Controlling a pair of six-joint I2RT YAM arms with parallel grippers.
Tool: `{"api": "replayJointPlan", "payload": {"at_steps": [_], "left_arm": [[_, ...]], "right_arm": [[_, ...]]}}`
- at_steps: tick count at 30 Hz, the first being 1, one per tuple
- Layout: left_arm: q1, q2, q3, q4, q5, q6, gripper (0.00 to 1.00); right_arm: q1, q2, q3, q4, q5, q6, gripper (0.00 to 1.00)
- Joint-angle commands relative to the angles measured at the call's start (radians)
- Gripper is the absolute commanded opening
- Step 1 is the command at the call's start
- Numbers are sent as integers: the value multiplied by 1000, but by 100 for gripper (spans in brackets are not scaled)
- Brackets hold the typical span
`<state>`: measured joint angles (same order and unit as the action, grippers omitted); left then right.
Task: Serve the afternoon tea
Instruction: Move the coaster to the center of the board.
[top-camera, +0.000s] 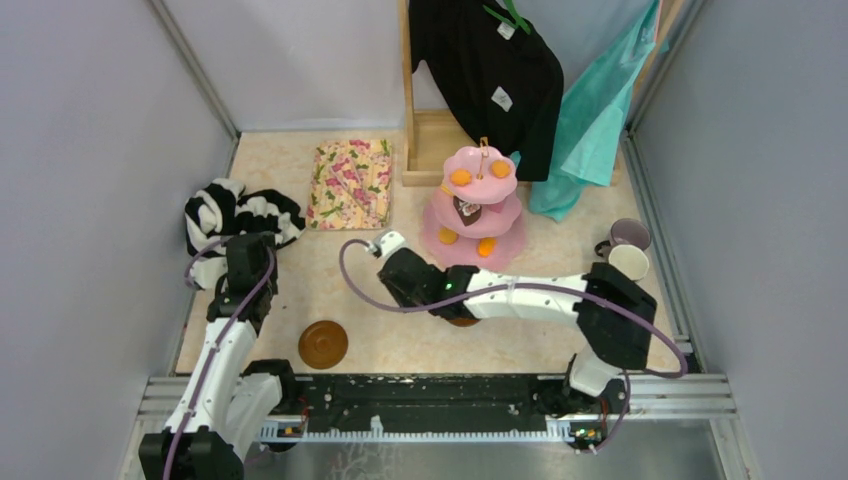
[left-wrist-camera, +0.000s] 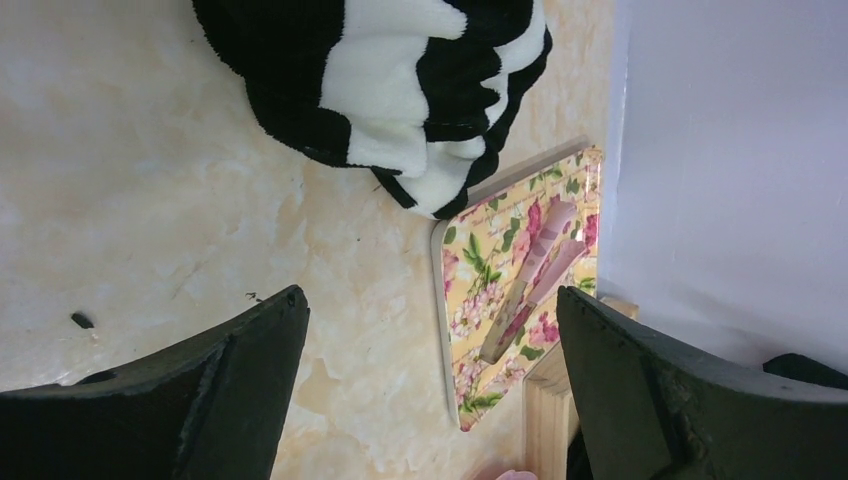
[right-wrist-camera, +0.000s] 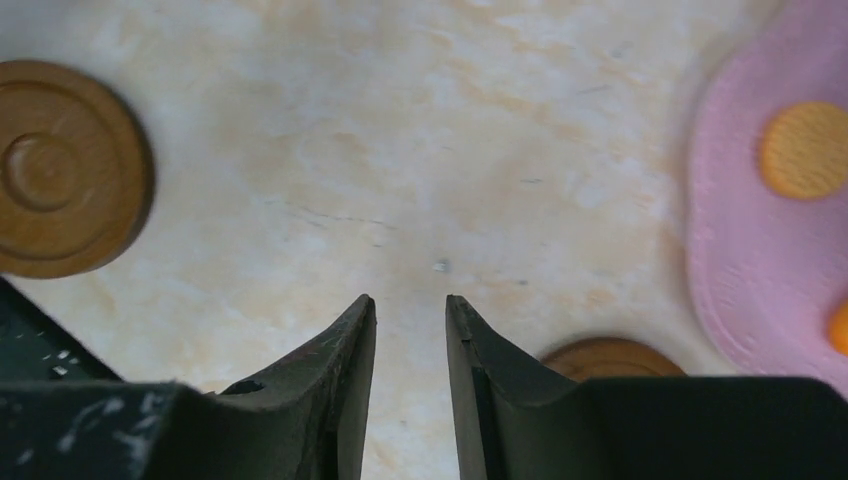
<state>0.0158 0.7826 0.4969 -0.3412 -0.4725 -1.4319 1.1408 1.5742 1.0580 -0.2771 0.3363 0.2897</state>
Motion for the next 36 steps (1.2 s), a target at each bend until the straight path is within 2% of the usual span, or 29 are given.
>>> {"api": "replayJointPlan", "payload": {"at_steps": [1,9,18,36], "left_arm": [[6,-17,4,44,-9,52,98],[8,-55,7,21,-25,86,98],[11,-90,27,-7,-52,101,98],[16,-126,37,-40,-87,94,99]], "right_arm": [[87,92,105,179,-92,-69,31],[182,298,249,229,-146,-110,23],[208,399,284,320,-278,-127,2],[245,503,351,305,-353,-144,0]]}}
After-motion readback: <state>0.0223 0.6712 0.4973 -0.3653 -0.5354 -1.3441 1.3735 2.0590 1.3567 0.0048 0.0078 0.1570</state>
